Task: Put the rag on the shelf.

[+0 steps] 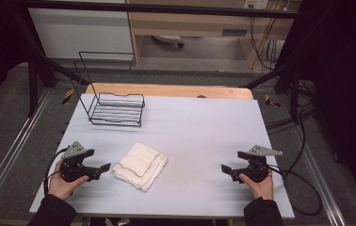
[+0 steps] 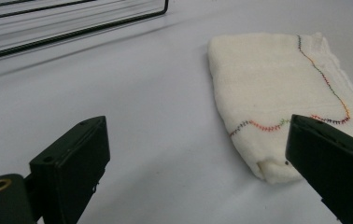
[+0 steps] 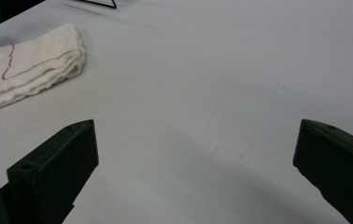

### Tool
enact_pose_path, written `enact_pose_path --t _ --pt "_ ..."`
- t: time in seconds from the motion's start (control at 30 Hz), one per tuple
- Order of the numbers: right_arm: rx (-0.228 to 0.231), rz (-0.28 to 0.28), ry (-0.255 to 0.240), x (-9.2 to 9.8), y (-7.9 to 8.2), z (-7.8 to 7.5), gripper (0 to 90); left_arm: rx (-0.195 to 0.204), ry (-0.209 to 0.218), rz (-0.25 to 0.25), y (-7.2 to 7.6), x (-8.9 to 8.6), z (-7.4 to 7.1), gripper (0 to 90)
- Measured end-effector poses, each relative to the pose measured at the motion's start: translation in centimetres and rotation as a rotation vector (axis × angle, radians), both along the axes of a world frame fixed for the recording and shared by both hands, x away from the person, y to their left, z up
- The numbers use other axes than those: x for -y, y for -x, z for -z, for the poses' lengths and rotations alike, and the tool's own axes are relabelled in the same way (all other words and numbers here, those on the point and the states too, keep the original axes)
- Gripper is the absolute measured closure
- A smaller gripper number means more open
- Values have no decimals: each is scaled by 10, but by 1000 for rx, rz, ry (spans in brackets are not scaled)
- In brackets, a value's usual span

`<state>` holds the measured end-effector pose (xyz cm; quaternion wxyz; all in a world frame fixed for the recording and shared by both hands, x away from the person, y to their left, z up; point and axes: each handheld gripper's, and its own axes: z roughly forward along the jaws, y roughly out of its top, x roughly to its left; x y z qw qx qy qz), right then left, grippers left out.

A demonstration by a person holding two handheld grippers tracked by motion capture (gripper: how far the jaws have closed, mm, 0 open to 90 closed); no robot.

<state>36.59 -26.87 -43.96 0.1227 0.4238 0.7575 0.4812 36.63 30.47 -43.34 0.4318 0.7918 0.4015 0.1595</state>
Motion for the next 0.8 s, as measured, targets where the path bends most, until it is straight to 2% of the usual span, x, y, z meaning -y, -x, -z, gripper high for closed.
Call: enact_pose_path --t 0.3,0.53,0.7,0.8 --pt "2 1 3 0 0 0 5 0 -2 -4 0 1 -1 64" --pt "-2 1 10 -1 0 0 6 -23 -10 0 0 5 -1 77" --pt "-3 3 12 -3 0 0 6 -41 7 3 0 12 -2 105" --pt "-2 4 24 -3 0 1 5 -47 -4 11 1 18 -2 140"
